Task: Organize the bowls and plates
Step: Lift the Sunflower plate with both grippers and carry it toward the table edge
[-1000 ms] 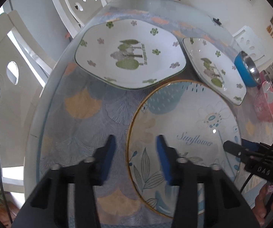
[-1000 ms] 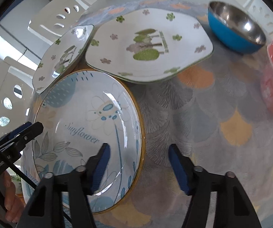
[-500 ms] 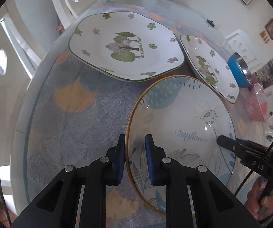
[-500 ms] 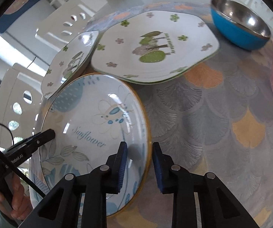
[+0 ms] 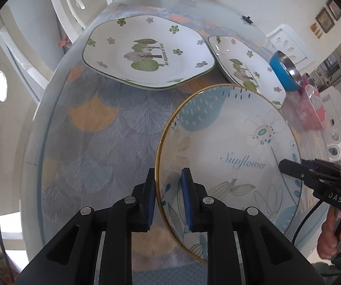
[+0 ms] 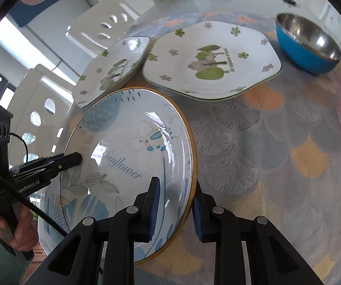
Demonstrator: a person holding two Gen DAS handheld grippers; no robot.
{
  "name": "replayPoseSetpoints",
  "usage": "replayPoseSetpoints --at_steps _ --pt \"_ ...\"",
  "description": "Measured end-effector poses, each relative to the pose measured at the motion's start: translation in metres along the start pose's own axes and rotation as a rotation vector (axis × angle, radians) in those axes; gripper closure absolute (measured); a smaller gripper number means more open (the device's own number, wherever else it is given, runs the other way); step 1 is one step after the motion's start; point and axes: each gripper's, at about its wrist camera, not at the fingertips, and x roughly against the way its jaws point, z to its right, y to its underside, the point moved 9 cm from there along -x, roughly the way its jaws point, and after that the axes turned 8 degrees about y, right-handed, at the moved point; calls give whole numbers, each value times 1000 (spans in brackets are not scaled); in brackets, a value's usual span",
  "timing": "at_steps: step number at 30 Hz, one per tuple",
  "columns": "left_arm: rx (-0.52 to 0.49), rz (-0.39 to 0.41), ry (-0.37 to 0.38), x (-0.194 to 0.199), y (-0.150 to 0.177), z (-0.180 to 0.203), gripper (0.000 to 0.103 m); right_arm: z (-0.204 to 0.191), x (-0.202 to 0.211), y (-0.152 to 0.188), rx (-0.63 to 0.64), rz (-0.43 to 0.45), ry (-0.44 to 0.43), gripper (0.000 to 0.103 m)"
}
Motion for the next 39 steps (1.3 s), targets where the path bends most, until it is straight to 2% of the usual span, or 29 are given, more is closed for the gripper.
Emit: replayPoseSetpoints --at_steps 9,14,21,27,35,39 --pt "-7 58 -30 45 12 1 86 -24 27 13 -1 -3 -34 79" --pt "7 66 -56 61 30 -3 86 -39 35 31 20 -23 -43 79" --pt "49 18 -102 57 62 -16 86 -52 21 65 28 -97 -59 78" --pt "50 -8 -115 45 73 -22 86 -52 7 84 -18 -136 -59 77" --pt "89 -22 -102 31 74 -28 86 -51 0 83 -79 -147 -63 77" --pt "82 -11 -89 38 73 -27 84 -48 6 82 -78 -140 -70 77"
